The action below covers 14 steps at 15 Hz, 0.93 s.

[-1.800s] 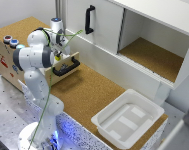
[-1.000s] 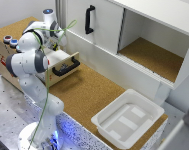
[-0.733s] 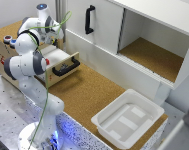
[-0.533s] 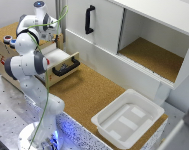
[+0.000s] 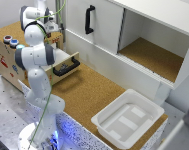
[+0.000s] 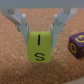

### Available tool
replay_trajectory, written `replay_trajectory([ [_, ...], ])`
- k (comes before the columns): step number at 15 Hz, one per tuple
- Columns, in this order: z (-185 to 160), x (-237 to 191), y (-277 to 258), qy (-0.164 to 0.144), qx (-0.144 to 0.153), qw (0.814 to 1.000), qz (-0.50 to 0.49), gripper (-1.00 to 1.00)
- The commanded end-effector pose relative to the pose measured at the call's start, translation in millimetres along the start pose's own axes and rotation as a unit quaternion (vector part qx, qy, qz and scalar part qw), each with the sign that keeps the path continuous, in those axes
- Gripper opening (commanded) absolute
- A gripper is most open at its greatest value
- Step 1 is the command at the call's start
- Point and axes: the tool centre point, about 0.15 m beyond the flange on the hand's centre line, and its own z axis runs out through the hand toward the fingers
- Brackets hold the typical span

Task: Put the yellow block on top of the drawer

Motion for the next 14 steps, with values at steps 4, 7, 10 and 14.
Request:
replay_trajectory([
  [4, 28, 12, -37, -0.091, -0.023, 0.985, -0.148, -1.0],
  [7, 42, 11, -33, -0.108, -0.024, 0.984, -0.143, -1.0],
  [10, 37, 11, -29, -0.11, -0.026, 0.985, -0.133, 1.0],
  [14, -6, 11, -35, -0.068, -0.037, 0.989, -0.125, 1.0],
])
